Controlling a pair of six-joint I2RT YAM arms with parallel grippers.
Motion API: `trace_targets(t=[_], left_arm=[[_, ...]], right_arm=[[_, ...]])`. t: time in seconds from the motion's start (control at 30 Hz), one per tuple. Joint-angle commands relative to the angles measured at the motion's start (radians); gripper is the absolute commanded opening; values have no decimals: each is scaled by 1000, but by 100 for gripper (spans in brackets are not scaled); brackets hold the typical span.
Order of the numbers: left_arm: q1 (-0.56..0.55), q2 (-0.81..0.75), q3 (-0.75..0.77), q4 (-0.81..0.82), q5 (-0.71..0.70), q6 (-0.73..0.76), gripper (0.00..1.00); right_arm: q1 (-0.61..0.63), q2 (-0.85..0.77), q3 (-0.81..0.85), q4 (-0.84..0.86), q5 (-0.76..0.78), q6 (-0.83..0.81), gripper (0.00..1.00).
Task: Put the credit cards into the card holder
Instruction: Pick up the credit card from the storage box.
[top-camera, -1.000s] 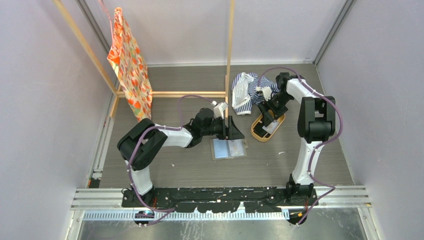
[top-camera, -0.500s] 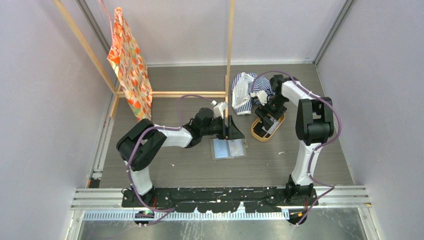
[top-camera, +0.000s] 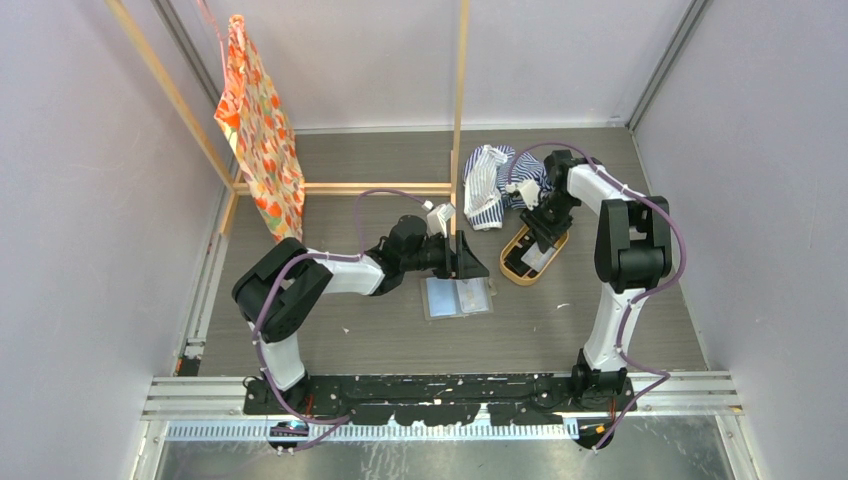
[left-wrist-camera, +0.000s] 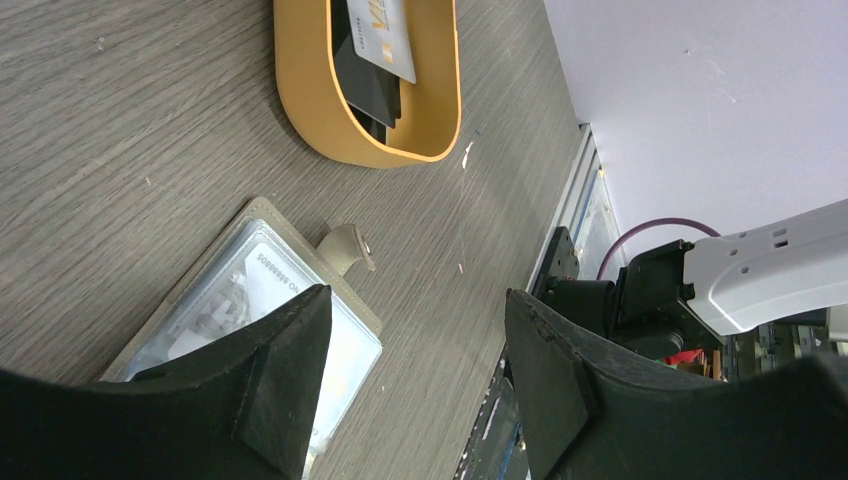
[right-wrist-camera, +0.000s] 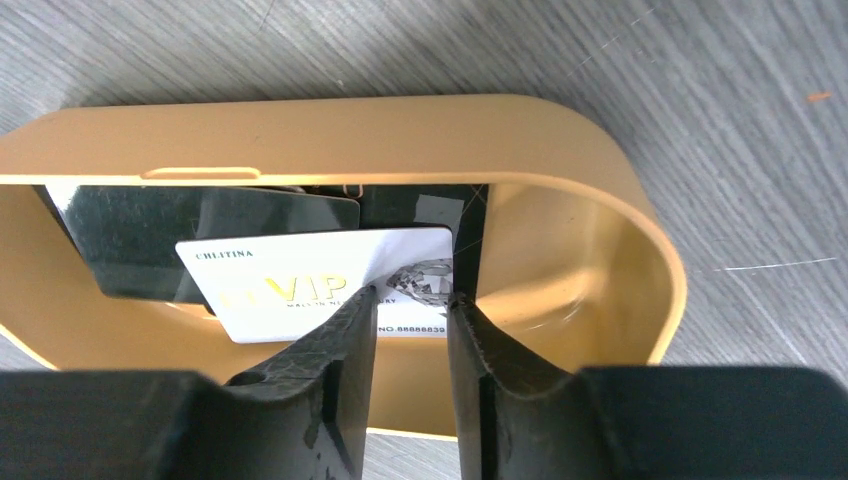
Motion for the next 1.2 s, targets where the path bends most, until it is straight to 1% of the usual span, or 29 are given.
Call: trace_targets(t=[0.0, 0.23, 0.33, 0.37, 0.43, 0.5, 0.57, 0.6, 0.63, 0.9, 1.0, 1.17], left_arm=[[-3, -45, -6, 56, -3, -3, 65], [-3, -45, -10, 56, -5, -3, 65], [-3, -47, -10, 56, -7, -3, 65], [-3, -47, -10, 57, -7, -4, 65], [-3, -47, -10, 57, -7, -4, 65], [-3, -47, -10, 57, -8, -4, 65], [-3, -45, -10, 57, -7, -4, 65], [-3, -44, -10, 56, -7, -4, 65], [-3, -42, -9, 58, -6, -6, 65], [-3, -39, -13, 67, -5, -10, 65], [-3, -38, -13, 70, -5, -11, 65], [-3, -35, -12, 74, -4, -14, 65]], right_arm=[[1, -52, -21, 1, -75, 34, 34], [-17, -77, 13, -52, -180, 51, 24], [-22, -74, 27, -77, -216, 55, 23], [-22, -74, 32, -86, -223, 56, 29], [-24, -79, 31, -87, -224, 60, 51], [-27, -95, 17, -63, -194, 73, 68], [-27, -104, 1, -34, -153, 85, 78], [-27, -104, -8, -21, -141, 90, 81], [-27, -97, -12, -20, -141, 89, 82], [-24, -13, -9, -60, -184, 78, 82], [-22, 6, -10, -61, -174, 81, 81], [-11, 19, -16, -48, -160, 91, 83]])
